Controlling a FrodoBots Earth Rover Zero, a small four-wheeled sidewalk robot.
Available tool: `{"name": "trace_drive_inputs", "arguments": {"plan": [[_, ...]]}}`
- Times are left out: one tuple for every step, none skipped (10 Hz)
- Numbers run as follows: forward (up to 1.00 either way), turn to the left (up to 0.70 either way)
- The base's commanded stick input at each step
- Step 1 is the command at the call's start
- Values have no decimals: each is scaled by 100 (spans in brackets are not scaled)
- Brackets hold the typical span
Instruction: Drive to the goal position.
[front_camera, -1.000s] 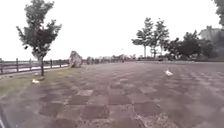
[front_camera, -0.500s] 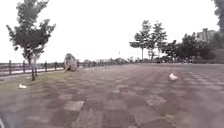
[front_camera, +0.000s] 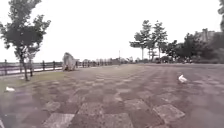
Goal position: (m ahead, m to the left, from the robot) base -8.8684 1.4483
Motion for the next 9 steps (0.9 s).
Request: {"name": "trace_drive_inputs", "arguments": {"plan": [[100,0],[100,0],[100,0],[100,0],[100,0],[100,0],[98,3],[29,34],[-100,40]]}}
